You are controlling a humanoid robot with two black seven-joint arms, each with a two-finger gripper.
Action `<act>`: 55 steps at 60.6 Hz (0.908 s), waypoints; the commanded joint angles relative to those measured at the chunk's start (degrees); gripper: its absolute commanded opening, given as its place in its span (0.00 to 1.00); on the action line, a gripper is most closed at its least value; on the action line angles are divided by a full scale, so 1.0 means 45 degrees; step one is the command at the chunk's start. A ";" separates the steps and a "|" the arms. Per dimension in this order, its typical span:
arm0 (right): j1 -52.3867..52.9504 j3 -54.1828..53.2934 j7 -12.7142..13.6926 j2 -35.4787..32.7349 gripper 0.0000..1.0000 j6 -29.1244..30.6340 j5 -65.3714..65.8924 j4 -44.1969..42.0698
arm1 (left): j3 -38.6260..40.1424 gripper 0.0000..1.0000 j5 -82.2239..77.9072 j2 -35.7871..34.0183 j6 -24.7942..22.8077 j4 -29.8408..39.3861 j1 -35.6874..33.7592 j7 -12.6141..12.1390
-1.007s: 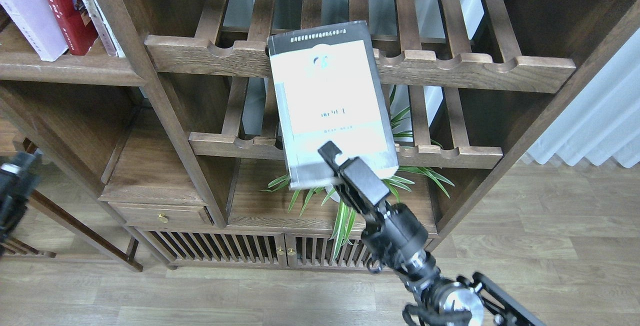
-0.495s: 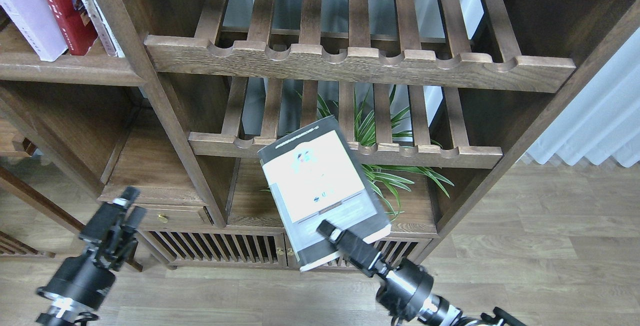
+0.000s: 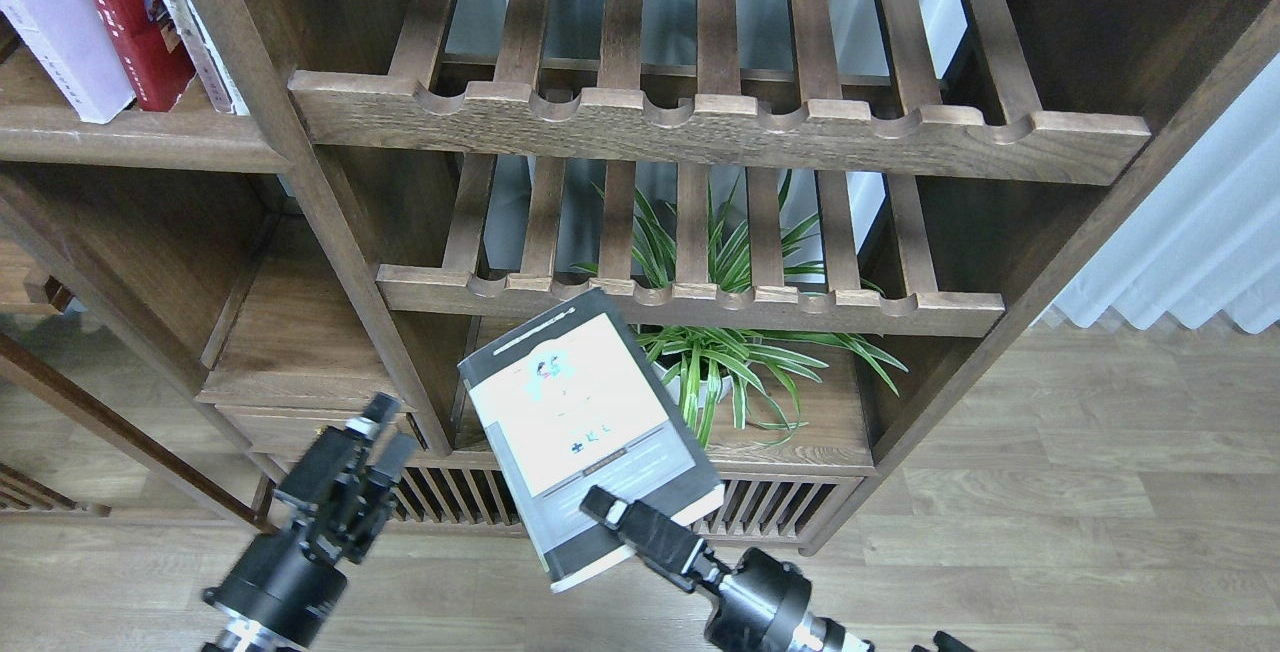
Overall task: Organize books on shelf
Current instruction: 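Grasp the green-and-white book with the left gripper from the right gripper, then carry the green-and-white book with the left gripper onto the side shelf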
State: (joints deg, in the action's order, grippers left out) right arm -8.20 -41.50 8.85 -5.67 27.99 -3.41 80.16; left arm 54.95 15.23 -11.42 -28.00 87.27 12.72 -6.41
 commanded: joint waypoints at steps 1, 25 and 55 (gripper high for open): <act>-0.0112 0.0179 0.0007 0.0107 0.03 0.0001 0.0034 0.0019 | -0.0238 0.72 -0.0006 0.0036 0.0000 -0.0096 -0.0151 0.0058; -0.0679 0.0257 0.0222 0.0127 0.03 0.0001 0.0406 0.0019 | -0.0512 0.05 0.0053 0.0603 0.0000 -0.0232 -0.0464 -0.0059; -0.0112 -0.0192 0.0105 0.0166 1.00 0.0001 0.0933 -0.0001 | 0.1537 0.00 -0.0006 -0.1622 0.0000 0.1036 -0.0093 -0.0606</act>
State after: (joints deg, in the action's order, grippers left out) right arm -8.99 -41.47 9.52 -4.34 27.98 0.40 80.25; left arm 56.39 15.36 -14.56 -28.00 88.88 11.77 -9.05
